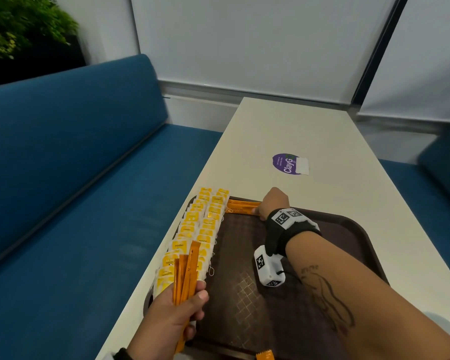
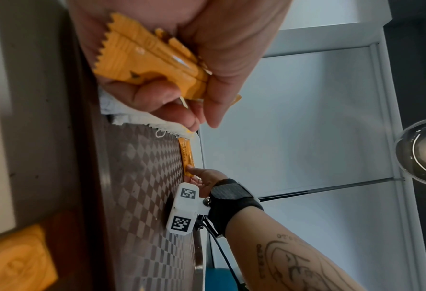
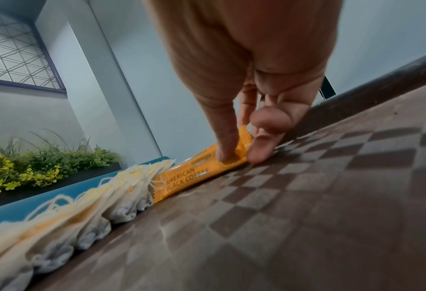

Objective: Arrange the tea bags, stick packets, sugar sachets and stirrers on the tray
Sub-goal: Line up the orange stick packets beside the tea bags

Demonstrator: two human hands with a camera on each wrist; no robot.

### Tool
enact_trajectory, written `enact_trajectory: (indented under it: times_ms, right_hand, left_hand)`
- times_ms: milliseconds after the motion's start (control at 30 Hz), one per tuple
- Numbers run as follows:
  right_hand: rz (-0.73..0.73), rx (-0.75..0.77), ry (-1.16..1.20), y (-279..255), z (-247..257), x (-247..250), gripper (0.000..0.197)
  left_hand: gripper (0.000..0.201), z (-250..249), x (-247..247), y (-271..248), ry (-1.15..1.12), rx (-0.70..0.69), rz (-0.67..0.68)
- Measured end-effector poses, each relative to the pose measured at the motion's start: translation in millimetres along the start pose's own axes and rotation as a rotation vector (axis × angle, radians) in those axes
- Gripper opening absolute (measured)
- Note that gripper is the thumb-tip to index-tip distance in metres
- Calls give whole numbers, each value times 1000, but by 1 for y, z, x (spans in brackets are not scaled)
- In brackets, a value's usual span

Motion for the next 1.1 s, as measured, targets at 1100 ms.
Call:
enact_trajectory:
  times_ms: [1100]
  right_hand:
    - [6,118,131,-14,4,15,44]
  left_hand:
    - [46,-9,-19,-12,-273,31,46]
Point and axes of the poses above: each hand's wrist, its own y-axis towards the middle knuckle, its own x-axis out of the back of the hand, z = x × y, the point moved 10 cm from there along y, towards the middle knuckle, and after that the axes turned 7 degrees about -x, right-handed, at the moved point
